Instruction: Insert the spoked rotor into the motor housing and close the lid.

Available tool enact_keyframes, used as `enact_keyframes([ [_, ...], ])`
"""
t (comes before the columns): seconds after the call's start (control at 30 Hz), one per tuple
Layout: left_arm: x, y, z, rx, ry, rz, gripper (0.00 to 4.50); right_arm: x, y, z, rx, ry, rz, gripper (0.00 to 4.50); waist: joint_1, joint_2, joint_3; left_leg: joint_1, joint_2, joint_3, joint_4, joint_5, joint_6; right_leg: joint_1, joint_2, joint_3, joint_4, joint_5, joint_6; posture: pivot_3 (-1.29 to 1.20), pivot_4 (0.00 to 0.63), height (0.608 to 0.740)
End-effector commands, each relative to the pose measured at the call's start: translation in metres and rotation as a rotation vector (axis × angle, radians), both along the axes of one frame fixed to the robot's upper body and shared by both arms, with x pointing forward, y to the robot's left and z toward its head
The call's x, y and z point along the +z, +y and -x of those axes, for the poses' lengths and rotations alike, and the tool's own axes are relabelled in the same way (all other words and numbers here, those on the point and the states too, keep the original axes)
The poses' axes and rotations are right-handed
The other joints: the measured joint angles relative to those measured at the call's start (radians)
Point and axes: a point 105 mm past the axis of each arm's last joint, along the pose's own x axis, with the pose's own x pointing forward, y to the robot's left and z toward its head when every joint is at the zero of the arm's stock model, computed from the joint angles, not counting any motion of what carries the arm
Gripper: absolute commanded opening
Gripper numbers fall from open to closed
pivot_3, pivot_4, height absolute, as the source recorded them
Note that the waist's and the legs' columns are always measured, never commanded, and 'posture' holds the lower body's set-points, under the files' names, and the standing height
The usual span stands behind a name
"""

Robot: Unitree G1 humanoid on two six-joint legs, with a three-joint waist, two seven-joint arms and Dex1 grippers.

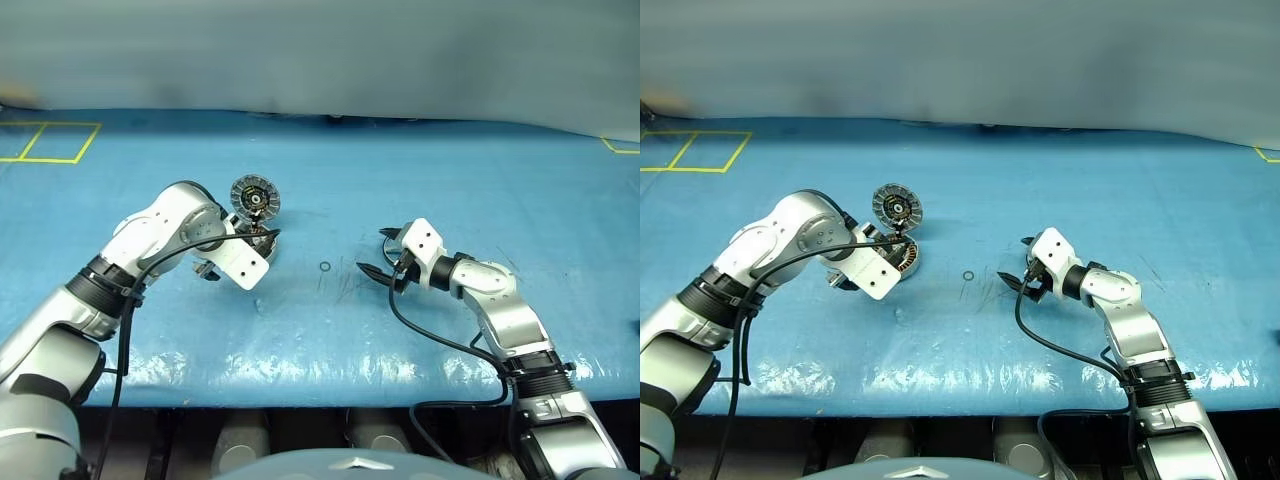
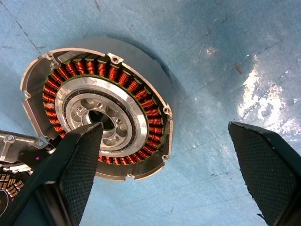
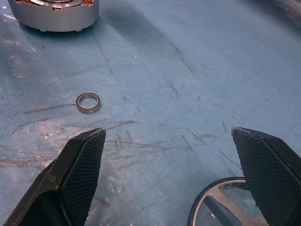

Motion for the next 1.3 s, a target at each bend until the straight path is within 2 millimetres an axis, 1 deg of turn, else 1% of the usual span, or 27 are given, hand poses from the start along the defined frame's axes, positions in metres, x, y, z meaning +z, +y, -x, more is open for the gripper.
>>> enact_keyframes([
  [0.03,0.004,0.004,-0.003,0.026,-0.019,0.01,4.5,0.014,0.002,-0.002,0.013,-0.05,-0.009,4.49,0.0,0.0,0.0,0.0,0.0,0.0,0.0,0.0,0.0,0.0,0.0,0.0,0.0,0.0,0.0,0.0,0.15,0.74],
  [0.17,-0.001,0.004,-0.004,0.032,-0.009,0.008,4.5,0.015,0.003,-0.002,0.014,-0.052,-0.01,4.49,-0.001,0.0,0.0,0.0,0.0,0.0,0.0,0.0,0.0,0.0,0.0,0.0,0.0,0.0,0.0,0.0,0.15,0.74],
  [0.33,-0.013,0.008,-0.004,0.045,0.026,-0.018,4.5,0.015,0.003,-0.001,0.013,-0.052,-0.015,4.49,-0.001,0.0,0.0,0.0,0.0,0.0,0.0,0.0,0.0,0.0,0.0,0.0,0.001,0.0,0.0,0.0,0.15,0.74],
  [0.5,-0.025,0.007,-0.004,0.046,0.059,-0.026,4.5,0.014,0.006,0.0,0.013,-0.054,-0.022,4.49,-0.002,0.0,0.0,0.0,0.0,0.0,0.001,0.0,0.0,0.0,0.0,0.0,0.002,0.0,0.0,0.0,0.15,0.74],
  [0.6,-0.033,0.007,-0.008,0.066,0.067,-0.015,3.96,0.015,0.006,-0.001,0.011,-0.058,-0.027,4.5,-0.002,0.0,0.0,0.001,0.0,0.0,0.002,0.0,0.0,0.0,0.0,0.0,0.003,0.0,0.0,0.0,0.15,0.74],
  [0.63,-0.035,0.006,-0.011,0.075,0.059,-0.005,3.64,0.016,0.006,-0.001,0.008,-0.061,-0.03,4.5,-0.002,0.0,0.0,0.001,0.0,0.0,0.002,0.0,0.0,0.0,0.0,0.0,0.004,-0.001,0.0,0.0,0.15,0.74],
  [0.73,-0.039,0.007,-0.012,0.08,0.072,-0.012,3.64,0.017,0.005,0.0,-0.004,-0.07,-0.036,4.5,-0.004,0.001,0.0,0.004,0.0,0.0,0.003,0.0,0.0,0.002,0.001,0.001,0.006,-0.002,0.001,0.0,0.15,0.74],
  [0.83,-0.038,0.007,-0.012,0.078,0.073,-0.009,3.09,0.017,0.002,0.0,-0.019,-0.077,-0.042,4.5,-0.005,0.001,-0.001,0.006,0.0,0.0,0.004,0.0,0.0,0.002,0.001,0.001,0.008,-0.002,0.001,0.0,0.15,0.74],
  [0.9,-0.036,0.006,-0.013,0.071,0.066,-0.007,2.47,0.018,0.0,0.001,-0.032,-0.083,-0.046,4.5,-0.008,0.001,-0.001,0.006,0.0,0.0,0.004,0.0,0.001,0.002,0.001,0.001,0.009,-0.002,0.001,0.0,0.15,0.74],
  [0.93,-0.034,0.003,-0.012,0.058,0.066,0.0,2.47,0.018,-0.001,0.002,-0.039,-0.086,-0.05,4.5,-0.008,0.001,-0.001,0.006,0.0,0.0,0.004,0.0,0.001,0.003,0.001,0.001,0.009,-0.002,0.001,0.0,0.15,0.74],
  [1.07,-0.025,-0.015,-0.002,-0.005,0.092,0.056,2.47,0.016,-0.005,0.004,-0.064,-0.089,-0.059,4.5,-0.009,0.001,-0.001,0.006,0.0,0.0,0.004,0.0,0.001,0.002,0.001,0.001,0.01,-0.002,0.001,0.0,0.15,0.74],
  [1.1,-0.021,-0.023,0.003,-0.039,0.098,0.07,2.47,0.014,-0.005,0.005,-0.073,-0.089,-0.067,4.5,-0.008,0.001,-0.001,0.005,0.0,0.0,0.004,0.0,0.001,0.002,0.001,0.001,0.009,-0.002,0.001,0.0,0.15,0.74],
  [1.2,-0.013,-0.037,0.017,-0.095,0.124,0.102,2.47,0.01,-0.003,0.008,-0.086,-0.088,-0.087,4.5,-0.003,0.001,-0.001,0.004,0.0,0.0,0.004,0.0,0.002,0.002,0.0,0.001,0.009,-0.002,0.001,0.0,0.15,0.74],
  [1.3,-0.012,-0.051,0.041,-0.111,0.243,0.16,2.47,0.004,0.001,0.01,-0.092,-0.079,-0.109,4.5,-0.001,0.001,-0.001,0.001,0.0,0.0,0.004,0.0,0.002,0.0,0.0,0.001,0.009,-0.002,0.0,0.0,0.15,0.74],
])
